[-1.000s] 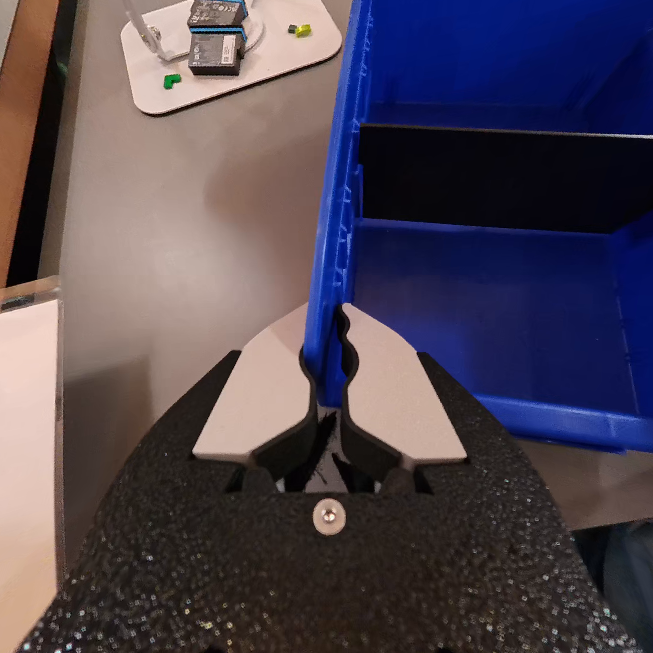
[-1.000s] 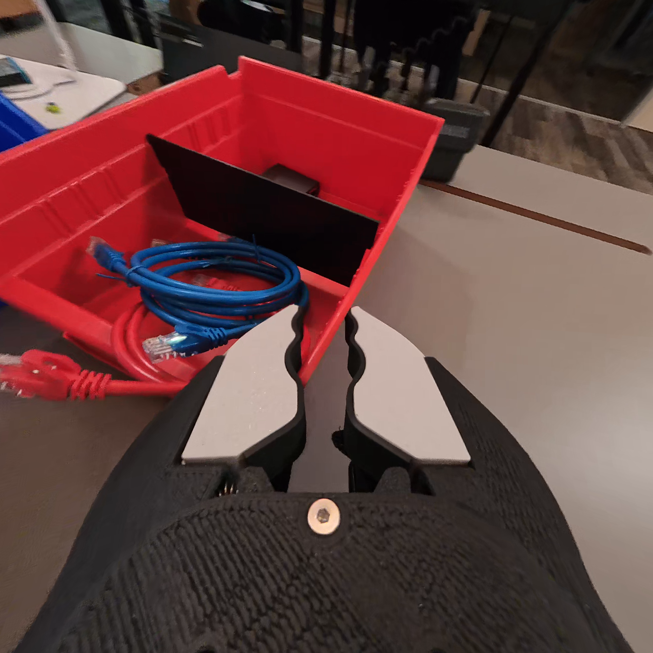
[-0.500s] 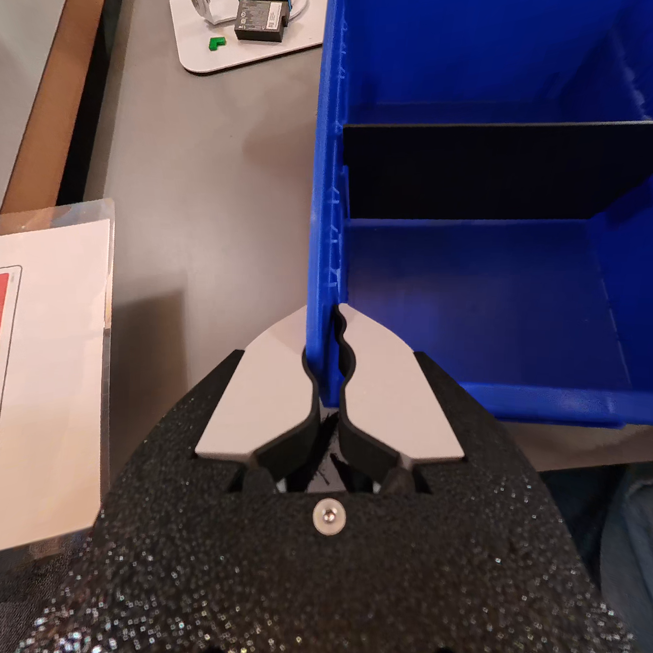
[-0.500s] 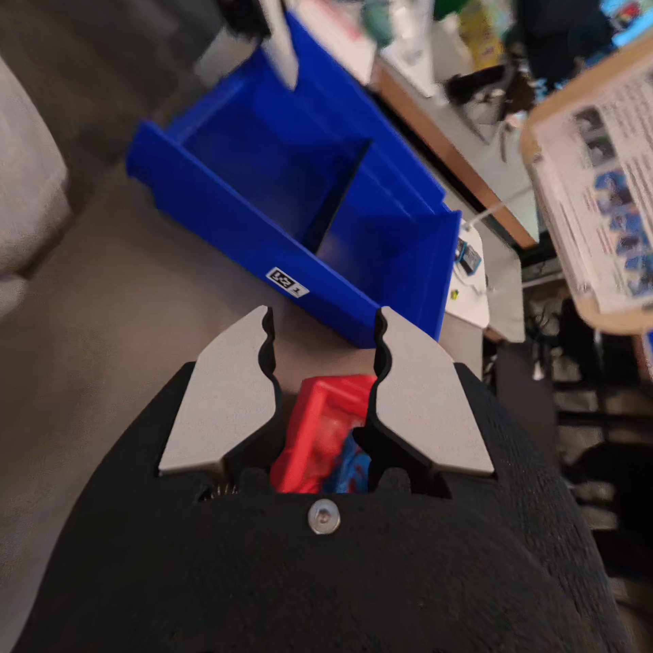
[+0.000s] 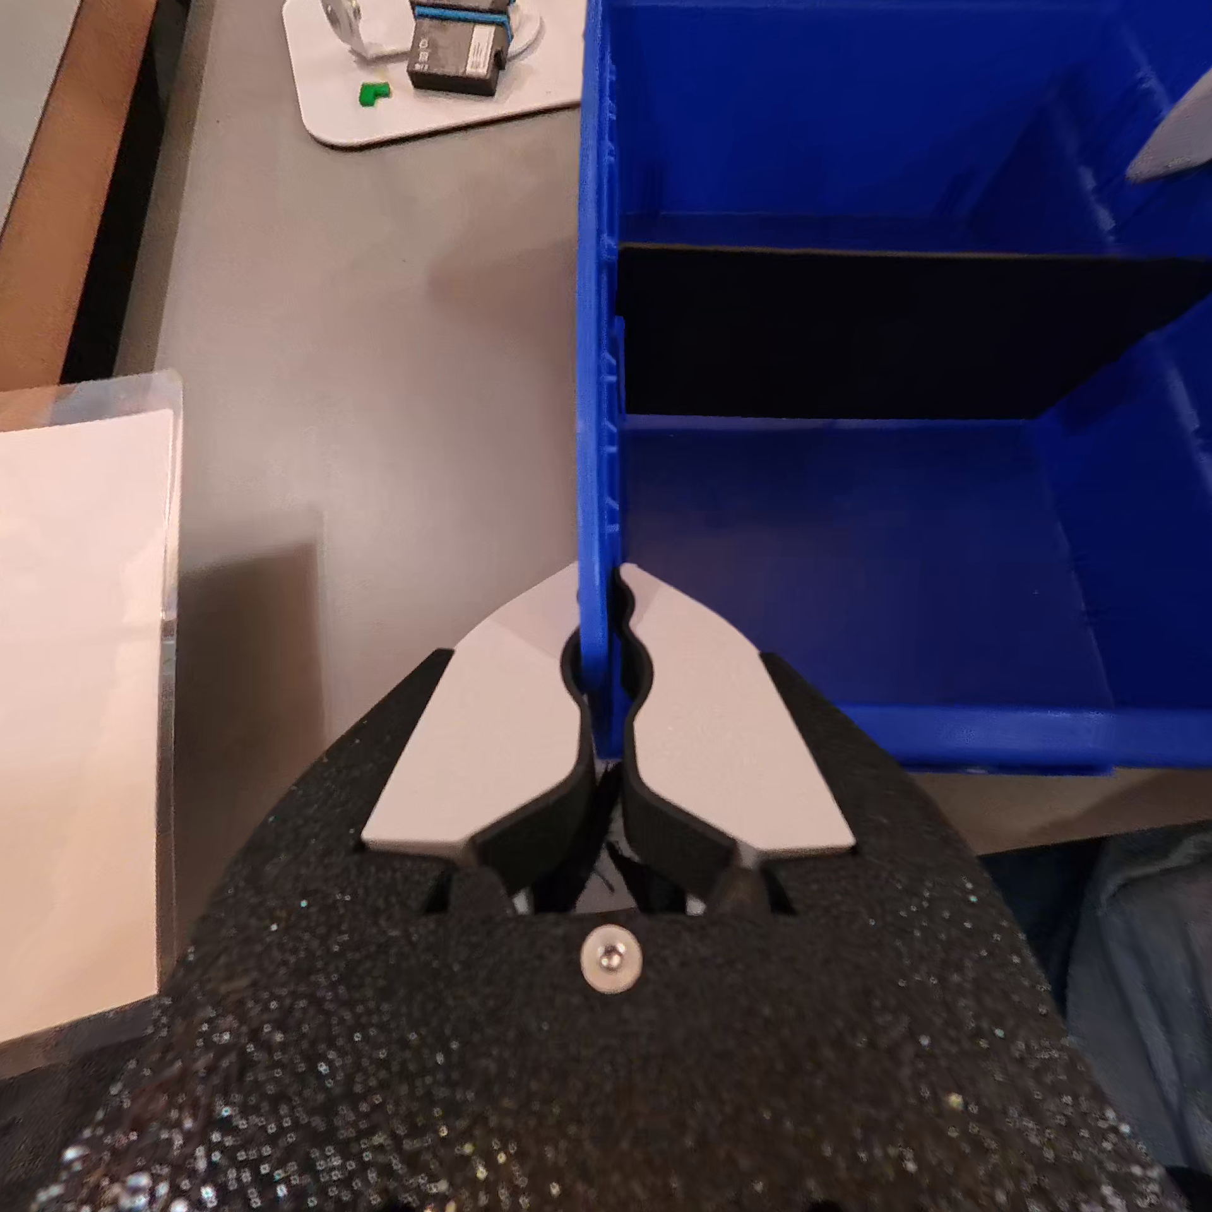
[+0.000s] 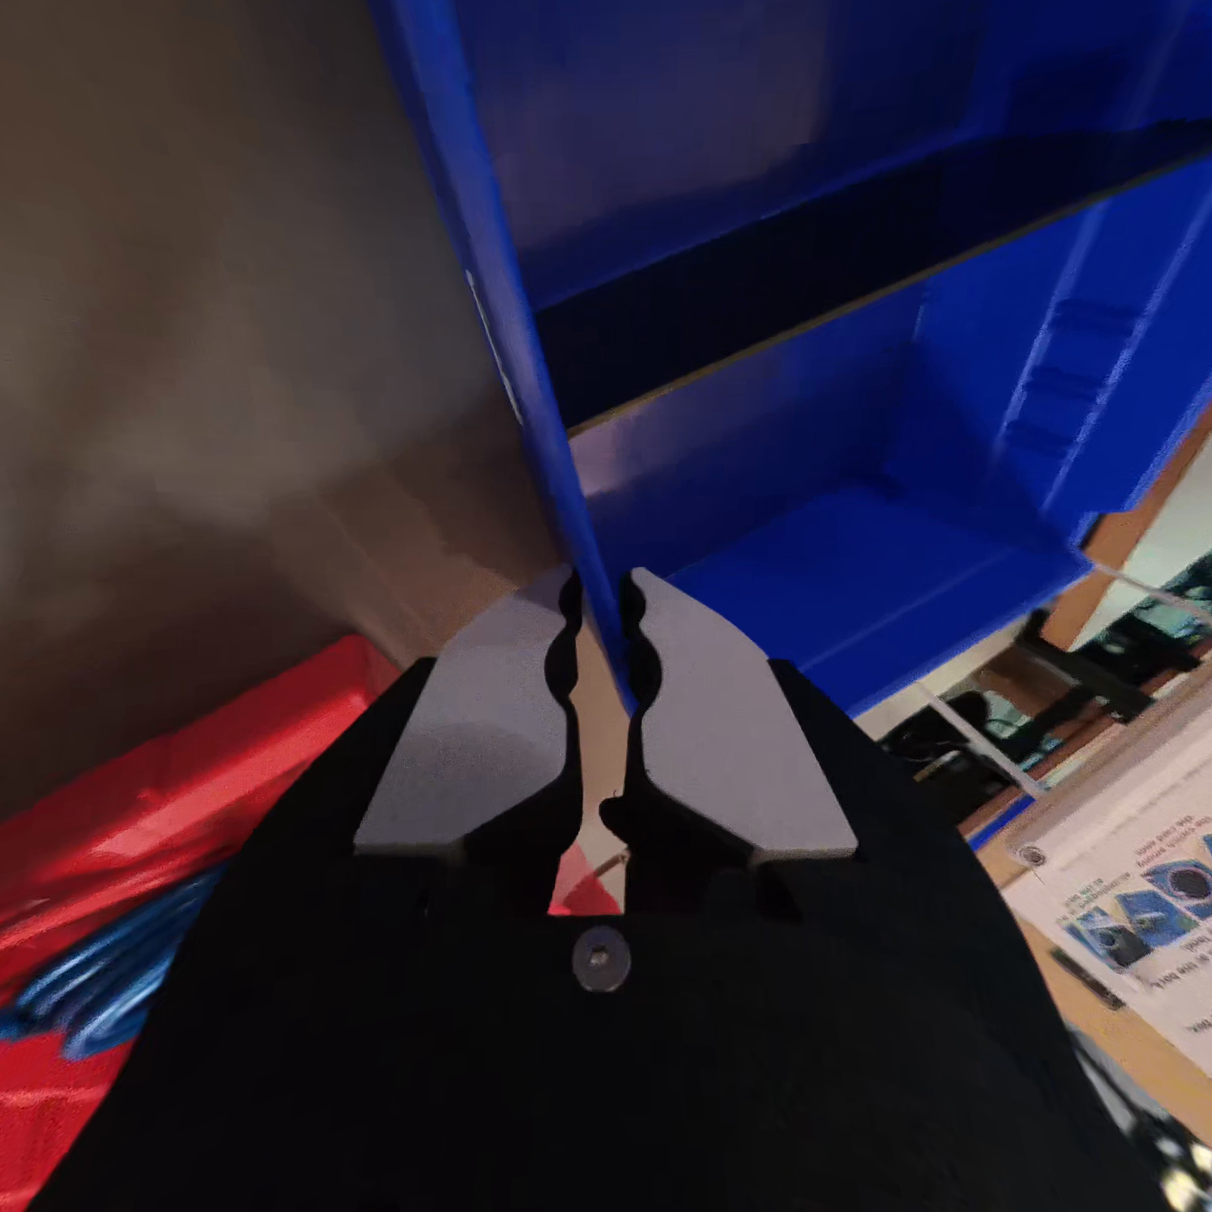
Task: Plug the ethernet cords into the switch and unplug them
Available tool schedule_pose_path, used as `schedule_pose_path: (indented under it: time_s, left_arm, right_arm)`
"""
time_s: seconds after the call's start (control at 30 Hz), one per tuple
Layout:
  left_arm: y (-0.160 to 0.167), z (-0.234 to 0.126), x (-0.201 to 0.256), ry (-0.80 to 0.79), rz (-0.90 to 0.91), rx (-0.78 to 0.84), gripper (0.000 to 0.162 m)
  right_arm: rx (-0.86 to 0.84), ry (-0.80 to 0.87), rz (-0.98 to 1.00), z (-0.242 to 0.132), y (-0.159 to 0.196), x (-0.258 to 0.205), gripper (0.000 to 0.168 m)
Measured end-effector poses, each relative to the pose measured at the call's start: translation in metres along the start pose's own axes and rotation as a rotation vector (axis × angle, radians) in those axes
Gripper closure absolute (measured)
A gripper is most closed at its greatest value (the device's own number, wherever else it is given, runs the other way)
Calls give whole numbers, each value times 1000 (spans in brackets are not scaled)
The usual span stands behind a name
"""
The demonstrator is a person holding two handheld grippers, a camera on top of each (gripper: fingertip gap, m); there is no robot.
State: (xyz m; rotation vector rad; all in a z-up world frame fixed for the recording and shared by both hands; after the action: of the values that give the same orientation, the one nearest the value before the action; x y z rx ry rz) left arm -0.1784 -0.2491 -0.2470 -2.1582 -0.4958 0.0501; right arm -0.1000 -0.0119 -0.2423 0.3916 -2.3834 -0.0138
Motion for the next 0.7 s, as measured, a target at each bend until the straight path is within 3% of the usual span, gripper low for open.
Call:
schedule_pose_path:
  time_s: [0.03, 0.17, 0.27, 0.37, 0.5, 0.7]
  left_arm:
    - [-4, -4, 2, -4, 6, 16, 160]
    - [-45, -33, 25, -49, 100, 92, 160]
    - [-95, -50, 54, -38, 211, 167, 160]
    - [-146, -44, 87, 30, 322, 220, 160]
    - [-201, 11, 149, 188, 454, 230, 159]
    - [-253, 139, 297, 452, 727, 117, 155]
  right_arm:
    - [1, -13, 26, -3, -1, -1, 162]
    - [7, 112, 45, -42, 11, 14, 162]
    - [-30, 161, 66, -96, 29, 28, 161]
    - [-124, 157, 81, -153, 59, 26, 162]
    - [-320, 102, 155, -228, 117, -14, 161]
    - [-663, -52, 383, -343, 200, -150, 160]
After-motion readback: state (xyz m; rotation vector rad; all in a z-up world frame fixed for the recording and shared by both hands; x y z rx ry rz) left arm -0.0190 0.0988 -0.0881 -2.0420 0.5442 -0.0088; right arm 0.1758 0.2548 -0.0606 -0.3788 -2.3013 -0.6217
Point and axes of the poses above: each gripper's, where its closed fingertips meet, z out along the fingers, y out of its underside, x = y × z across the jaws, the point moved 2 cm from there along -z, back along the fingers, and after that the axes turned 14 degrees about y, right-handed, at the moved point
